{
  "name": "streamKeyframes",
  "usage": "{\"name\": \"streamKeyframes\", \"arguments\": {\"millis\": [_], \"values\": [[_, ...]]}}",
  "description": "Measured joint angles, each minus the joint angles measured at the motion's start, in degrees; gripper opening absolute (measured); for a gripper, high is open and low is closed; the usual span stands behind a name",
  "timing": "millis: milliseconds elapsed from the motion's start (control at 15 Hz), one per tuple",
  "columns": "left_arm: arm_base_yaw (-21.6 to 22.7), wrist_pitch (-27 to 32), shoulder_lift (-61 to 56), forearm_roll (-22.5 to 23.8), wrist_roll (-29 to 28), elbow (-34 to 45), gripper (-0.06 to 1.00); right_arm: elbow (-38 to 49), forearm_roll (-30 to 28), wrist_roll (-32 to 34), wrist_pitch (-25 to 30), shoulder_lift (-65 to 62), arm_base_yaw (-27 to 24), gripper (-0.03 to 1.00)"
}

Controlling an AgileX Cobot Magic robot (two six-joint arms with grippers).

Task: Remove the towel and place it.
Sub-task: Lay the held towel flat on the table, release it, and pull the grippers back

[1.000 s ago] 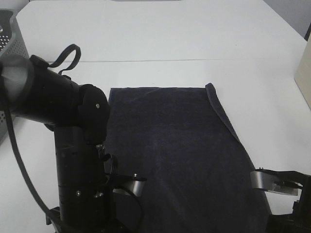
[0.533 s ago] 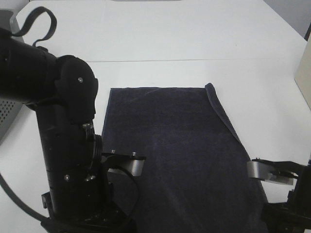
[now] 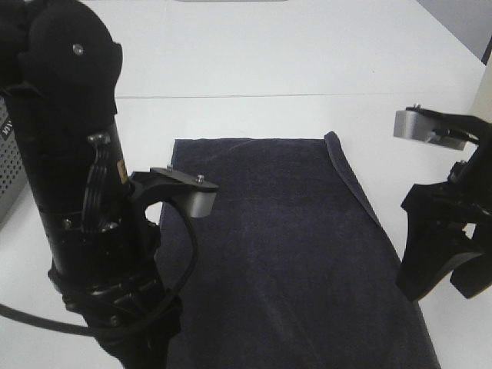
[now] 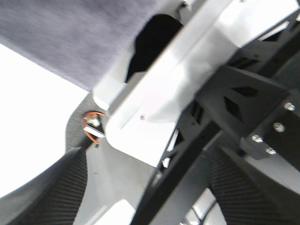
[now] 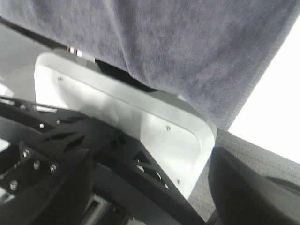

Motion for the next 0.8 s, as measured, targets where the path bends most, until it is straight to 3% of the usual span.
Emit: {"name": "streamKeyframes", "arguments": {"millis": [133,267,333,467,600,800], "values": [[0.00,-1.55,-1.89,5.44,-2.18,-1.83,0.73,-2.69,-1.95,4.13,-0.63,-2.46,0.00,0.78],[1.78,-2.46,-2.29,10.20,-4.41,-5.10,0.81,-6.76,-8.77,8.02,-1.26,-3.61,-0.11,0.91],[4.01,-2.58,-2.29,11.46,-4.81,-6.70,0.83,-9.40,-12.49,9.63,-1.26,-3.50,-1.38,0.94],[11.34,-2.98,-2.29,12.03,-3.78,-10.77,0.84,-15.13,-12.61,7.62,-0.40,-1.55,-7.28,0.96],[20.34,-3.72,-0.74,7.68,0.97,-15.24,0.84,-21.77,-5.79,1.20,0.06,3.04,-13.87,0.96],[31.28,-4.13,5.44,-4.53,7.73,-21.54,0.84,-28.82,-0.86,-3.61,-1.60,10.03,-16.10,0.96]]}}
